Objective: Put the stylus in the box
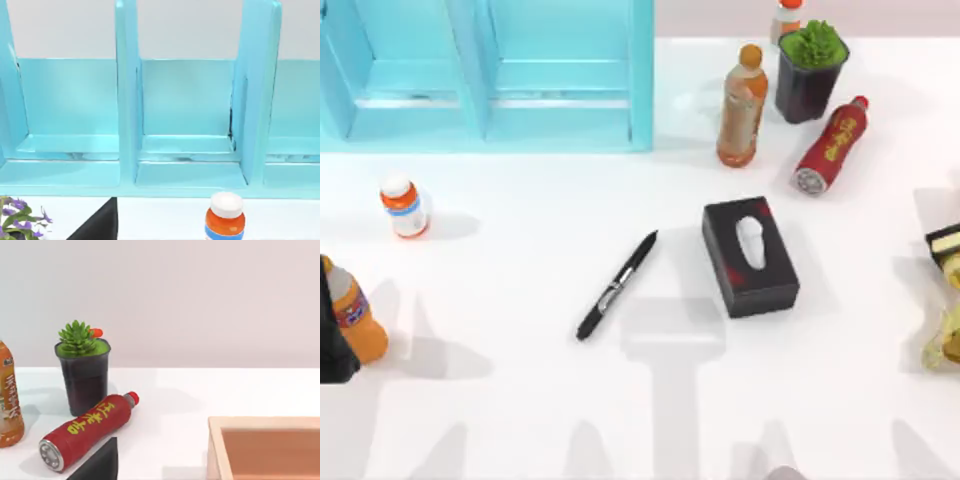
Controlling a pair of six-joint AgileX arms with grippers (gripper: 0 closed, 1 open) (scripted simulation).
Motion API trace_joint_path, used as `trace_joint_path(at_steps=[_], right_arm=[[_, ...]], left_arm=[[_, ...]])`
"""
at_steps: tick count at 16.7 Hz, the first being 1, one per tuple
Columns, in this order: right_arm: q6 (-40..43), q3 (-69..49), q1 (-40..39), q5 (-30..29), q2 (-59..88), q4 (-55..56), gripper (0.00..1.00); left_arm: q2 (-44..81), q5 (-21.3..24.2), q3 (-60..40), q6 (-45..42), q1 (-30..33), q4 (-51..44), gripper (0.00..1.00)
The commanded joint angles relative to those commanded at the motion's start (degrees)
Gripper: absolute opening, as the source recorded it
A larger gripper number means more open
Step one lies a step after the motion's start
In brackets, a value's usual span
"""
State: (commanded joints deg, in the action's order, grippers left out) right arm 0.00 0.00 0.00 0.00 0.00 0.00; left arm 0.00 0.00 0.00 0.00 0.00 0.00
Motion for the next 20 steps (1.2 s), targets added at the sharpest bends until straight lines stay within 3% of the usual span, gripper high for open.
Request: trace_joint_path(at_steps=[5, 9, 20], right_arm=[[-1.56, -3.14, -1.02, -0.08, 3.24, -1.72, 1.0], [-7.36, -14.27, -4.68, -0.31, 15.18, -8.07, 1.0], [-36.83, -69.29, -22.22, -0.62, 73.43, -39.73, 1.0]], left_arm=[[0.0, 0.0, 0.0, 0.0, 0.0, 0.0, 1.0], [0.0, 0.0, 0.0, 0.0, 0.0, 0.0, 1.0], [0.0, 0.0, 0.0, 0.0, 0.0, 0.0, 1.0]])
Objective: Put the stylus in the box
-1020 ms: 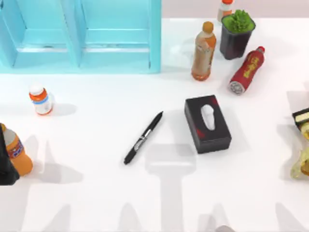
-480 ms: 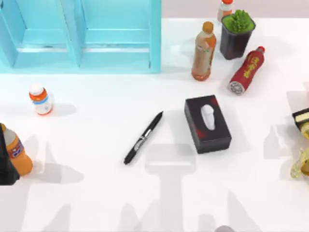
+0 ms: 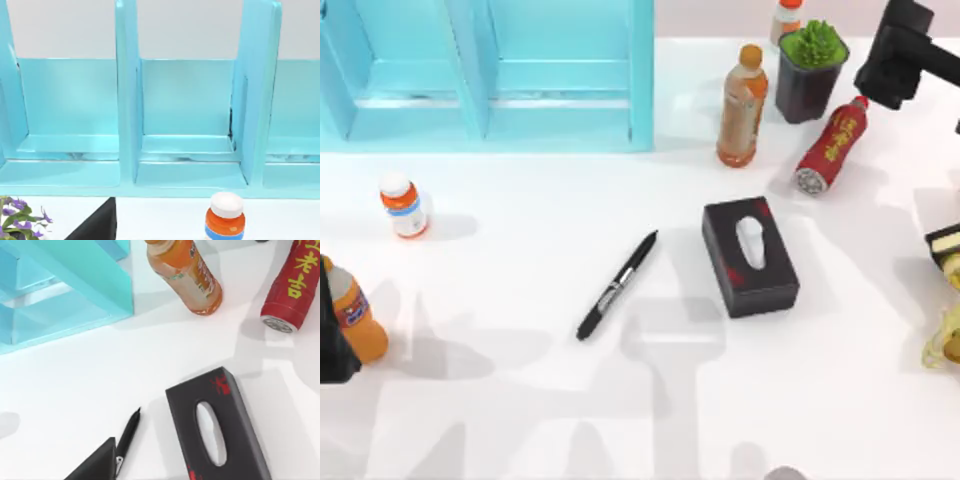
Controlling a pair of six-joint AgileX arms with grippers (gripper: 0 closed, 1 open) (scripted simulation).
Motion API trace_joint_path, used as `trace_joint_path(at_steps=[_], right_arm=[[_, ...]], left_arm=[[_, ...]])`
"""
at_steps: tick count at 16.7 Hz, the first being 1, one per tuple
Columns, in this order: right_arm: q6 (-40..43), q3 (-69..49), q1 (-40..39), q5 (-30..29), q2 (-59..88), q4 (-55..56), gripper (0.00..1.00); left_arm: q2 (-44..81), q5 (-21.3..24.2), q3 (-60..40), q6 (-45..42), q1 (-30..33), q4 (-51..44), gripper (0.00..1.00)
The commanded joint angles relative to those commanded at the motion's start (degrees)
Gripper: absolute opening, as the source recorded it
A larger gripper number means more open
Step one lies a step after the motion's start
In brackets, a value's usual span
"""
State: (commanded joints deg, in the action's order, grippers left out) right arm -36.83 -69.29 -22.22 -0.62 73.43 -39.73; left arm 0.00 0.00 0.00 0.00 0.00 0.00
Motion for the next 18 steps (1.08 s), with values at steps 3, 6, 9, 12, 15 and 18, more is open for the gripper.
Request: trace_joint_path(at_steps=[3, 6, 9, 12, 15, 18], right_arm=[[-9.32, -16.93, -5.11, 0.24, 17.5, -9.67, 1.0], [-18.08, -32.84, -9.78, 0.57, 34.01, -18.7, 1.0], [-25.65, -46.65, -13.73, 0.92, 48.62, -26.5, 1.0], [-31.64, -57.44, -16.8, 1.24, 60.33, -32.6, 1.0], [-35.37, -64.04, -18.63, 1.5, 67.6, -36.32, 1.0], [-36.45, -65.93, -19.14, 1.59, 69.67, -37.37, 1.0]], left_arm=[[0.0, 0.0, 0.0, 0.0, 0.0, 0.0, 1.0], [0.0, 0.0, 0.0, 0.0, 0.0, 0.0, 1.0], [0.0, 0.0, 0.0, 0.0, 0.0, 0.0, 1.0], [0.0, 0.0, 0.0, 0.0, 0.0, 0.0, 1.0], [0.0, 0.0, 0.0, 0.0, 0.0, 0.0, 1.0], [0.0, 0.0, 0.0, 0.0, 0.0, 0.0, 1.0]])
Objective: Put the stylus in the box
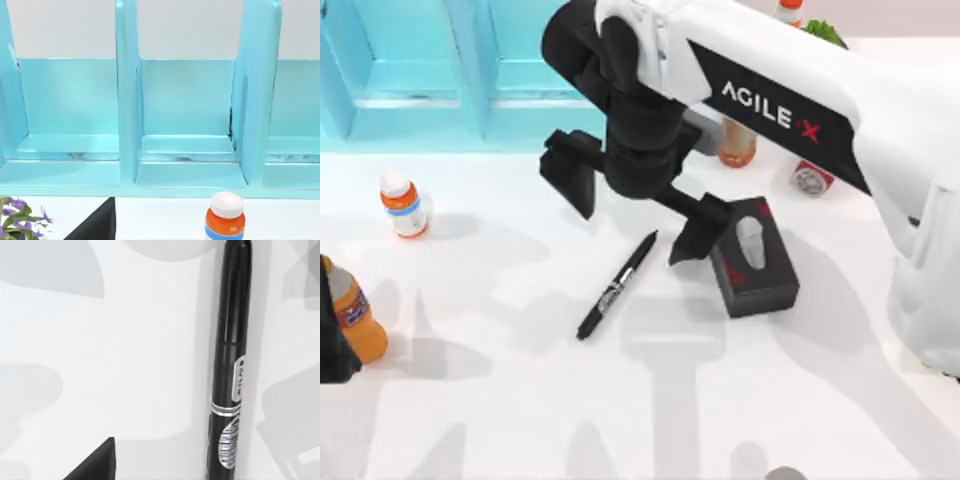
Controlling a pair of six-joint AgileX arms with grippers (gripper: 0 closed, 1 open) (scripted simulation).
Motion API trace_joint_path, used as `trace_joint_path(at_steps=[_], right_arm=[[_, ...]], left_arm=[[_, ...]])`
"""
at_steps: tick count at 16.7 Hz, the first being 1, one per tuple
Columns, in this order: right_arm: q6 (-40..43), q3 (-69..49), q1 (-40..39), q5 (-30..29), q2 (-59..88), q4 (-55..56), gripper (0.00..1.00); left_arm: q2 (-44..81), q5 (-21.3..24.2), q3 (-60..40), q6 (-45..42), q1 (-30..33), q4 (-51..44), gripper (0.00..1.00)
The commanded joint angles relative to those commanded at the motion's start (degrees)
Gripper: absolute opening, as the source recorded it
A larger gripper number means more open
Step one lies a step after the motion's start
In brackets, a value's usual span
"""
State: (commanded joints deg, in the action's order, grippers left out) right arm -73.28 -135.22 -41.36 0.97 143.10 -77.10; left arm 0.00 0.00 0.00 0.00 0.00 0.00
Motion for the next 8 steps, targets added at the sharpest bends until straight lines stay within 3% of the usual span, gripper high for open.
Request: trace_joint_path(at_steps=[8], right_arm=[[0.29, 0.48, 0.24, -0.04, 4.17, 4.35, 1.0]], left_arm=[[0.0, 0.0, 0.0, 0.0, 0.0, 0.0, 1.0]])
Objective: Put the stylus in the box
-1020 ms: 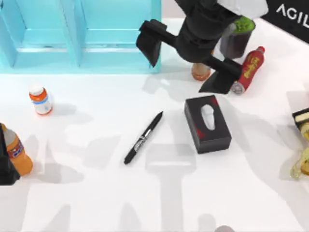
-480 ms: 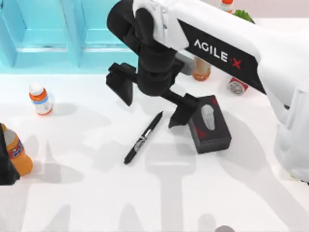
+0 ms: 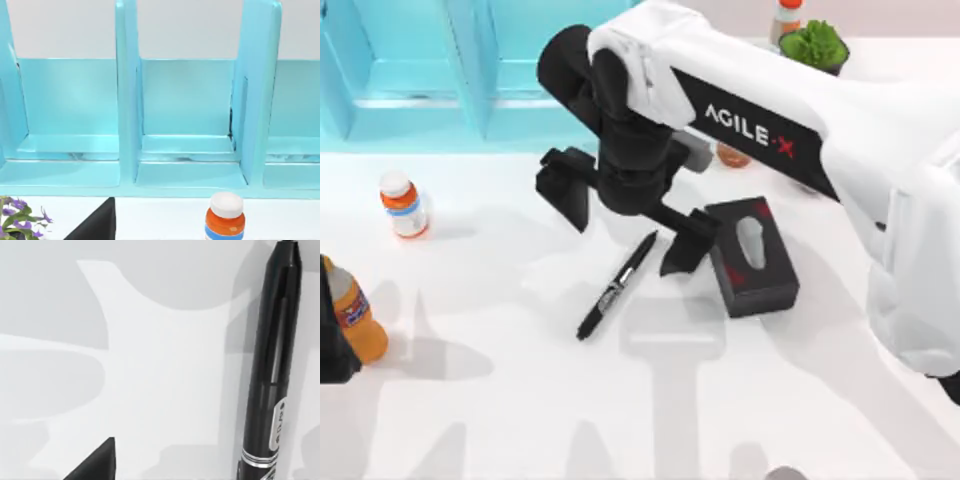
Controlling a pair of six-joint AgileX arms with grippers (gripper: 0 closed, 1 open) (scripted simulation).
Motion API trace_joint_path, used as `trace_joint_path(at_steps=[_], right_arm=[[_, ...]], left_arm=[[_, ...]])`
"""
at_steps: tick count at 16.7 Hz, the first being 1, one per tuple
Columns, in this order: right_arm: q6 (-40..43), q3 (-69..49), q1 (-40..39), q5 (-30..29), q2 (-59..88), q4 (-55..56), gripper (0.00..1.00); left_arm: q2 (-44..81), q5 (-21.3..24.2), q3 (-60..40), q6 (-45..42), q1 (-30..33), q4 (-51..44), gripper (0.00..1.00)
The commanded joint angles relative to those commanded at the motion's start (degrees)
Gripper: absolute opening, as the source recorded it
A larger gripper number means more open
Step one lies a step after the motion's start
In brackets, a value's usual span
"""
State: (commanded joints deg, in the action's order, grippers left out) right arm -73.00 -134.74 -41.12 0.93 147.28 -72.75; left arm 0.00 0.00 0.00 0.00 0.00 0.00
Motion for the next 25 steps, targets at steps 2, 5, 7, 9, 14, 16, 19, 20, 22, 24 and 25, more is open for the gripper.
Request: trace_joint_path(at_steps=[2, 5, 7, 9, 14, 16, 19, 20, 22, 24, 25], right_arm=[[-0.03, 0.56, 0.0, -0.03, 3.73, 5.34, 1.0], [-0.2, 5.65, -0.16, -0.06, 4.98, 10.63, 1.0], [-0.29, 10.14, -0.29, -0.05, 3.03, 12.7, 1.0], [-0.59, 12.38, -0.53, -0.06, 1.16, 13.77, 1.0], [-0.66, 12.61, -0.58, -0.06, 0.96, 13.89, 0.92], [-0.66, 12.61, -0.58, -0.06, 0.96, 13.89, 0.77], [-0.66, 12.61, -0.58, -0.06, 0.96, 13.89, 0.55], [-0.66, 12.61, -0.58, -0.06, 0.96, 13.89, 0.47], [-0.66, 12.61, -0.58, -0.06, 0.96, 13.89, 0.32], [-0.66, 12.61, -0.58, -0.06, 0.96, 13.89, 0.17], [-0.66, 12.61, -0.58, -0.06, 0.96, 13.89, 0.1]], left_arm=[[0.0, 0.0, 0.0, 0.0, 0.0, 0.0, 1.0], [0.0, 0.0, 0.0, 0.0, 0.0, 0.0, 1.0], [0.0, 0.0, 0.0, 0.0, 0.0, 0.0, 1.0], [0.0, 0.0, 0.0, 0.0, 0.0, 0.0, 1.0], [0.0, 0.0, 0.0, 0.0, 0.0, 0.0, 1.0], [0.0, 0.0, 0.0, 0.0, 0.0, 0.0, 1.0], [0.0, 0.0, 0.0, 0.0, 0.0, 0.0, 1.0], [0.0, 0.0, 0.0, 0.0, 0.0, 0.0, 1.0], [0.0, 0.0, 0.0, 0.0, 0.0, 0.0, 1.0], [0.0, 0.0, 0.0, 0.0, 0.0, 0.0, 1.0], [0.0, 0.0, 0.0, 0.0, 0.0, 0.0, 1.0]])
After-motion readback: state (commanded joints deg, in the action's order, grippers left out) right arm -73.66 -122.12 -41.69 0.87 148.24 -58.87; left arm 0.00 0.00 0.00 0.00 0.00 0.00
